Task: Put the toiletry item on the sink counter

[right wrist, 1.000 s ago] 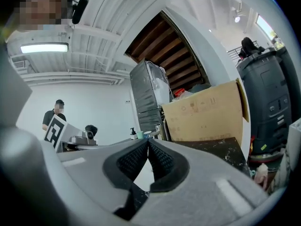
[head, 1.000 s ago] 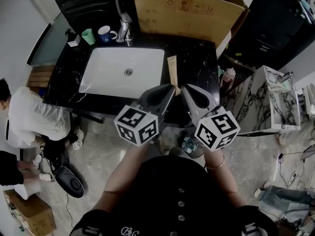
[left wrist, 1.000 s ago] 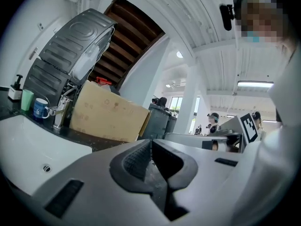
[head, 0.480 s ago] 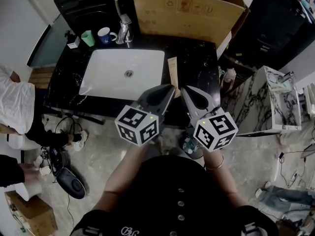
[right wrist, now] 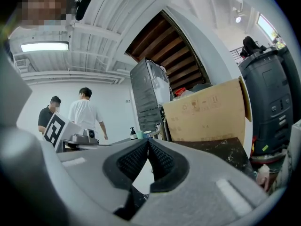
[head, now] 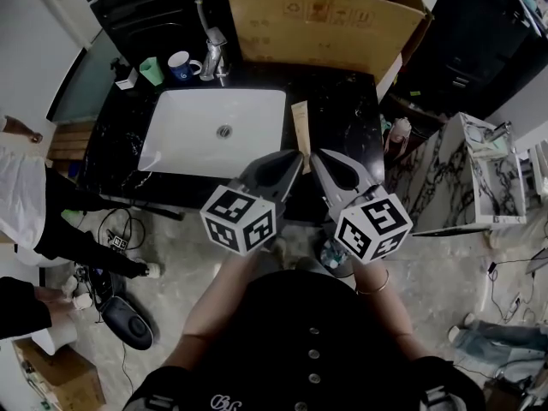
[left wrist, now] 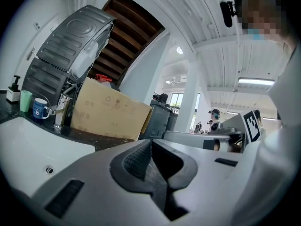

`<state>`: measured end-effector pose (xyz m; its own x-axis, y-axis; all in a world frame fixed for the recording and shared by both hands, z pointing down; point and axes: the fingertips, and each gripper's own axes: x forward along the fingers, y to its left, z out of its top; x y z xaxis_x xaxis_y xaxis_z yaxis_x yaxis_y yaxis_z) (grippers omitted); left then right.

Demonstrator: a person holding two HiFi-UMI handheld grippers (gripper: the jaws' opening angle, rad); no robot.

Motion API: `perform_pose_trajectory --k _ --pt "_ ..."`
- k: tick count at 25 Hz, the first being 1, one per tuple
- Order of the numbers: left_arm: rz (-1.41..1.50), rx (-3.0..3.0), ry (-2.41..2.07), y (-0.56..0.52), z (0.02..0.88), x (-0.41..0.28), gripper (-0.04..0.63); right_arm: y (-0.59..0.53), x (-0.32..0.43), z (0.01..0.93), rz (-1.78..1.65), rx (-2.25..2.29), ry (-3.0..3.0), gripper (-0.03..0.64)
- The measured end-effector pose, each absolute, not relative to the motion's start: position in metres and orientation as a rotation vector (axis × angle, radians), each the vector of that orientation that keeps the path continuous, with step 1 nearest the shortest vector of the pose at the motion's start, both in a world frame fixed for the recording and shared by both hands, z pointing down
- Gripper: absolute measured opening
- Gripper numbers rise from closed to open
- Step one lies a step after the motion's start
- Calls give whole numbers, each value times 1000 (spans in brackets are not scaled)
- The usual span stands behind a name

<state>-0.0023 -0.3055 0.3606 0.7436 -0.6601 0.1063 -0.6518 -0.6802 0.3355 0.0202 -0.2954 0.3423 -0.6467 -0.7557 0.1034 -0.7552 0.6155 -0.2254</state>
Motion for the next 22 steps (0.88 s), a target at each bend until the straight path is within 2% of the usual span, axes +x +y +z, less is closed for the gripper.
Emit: perform_pose_trajectory --k 22 --pt "35 2559 -988 -309 381 0 17 -301 19 352 -383 -1348 2841 3"
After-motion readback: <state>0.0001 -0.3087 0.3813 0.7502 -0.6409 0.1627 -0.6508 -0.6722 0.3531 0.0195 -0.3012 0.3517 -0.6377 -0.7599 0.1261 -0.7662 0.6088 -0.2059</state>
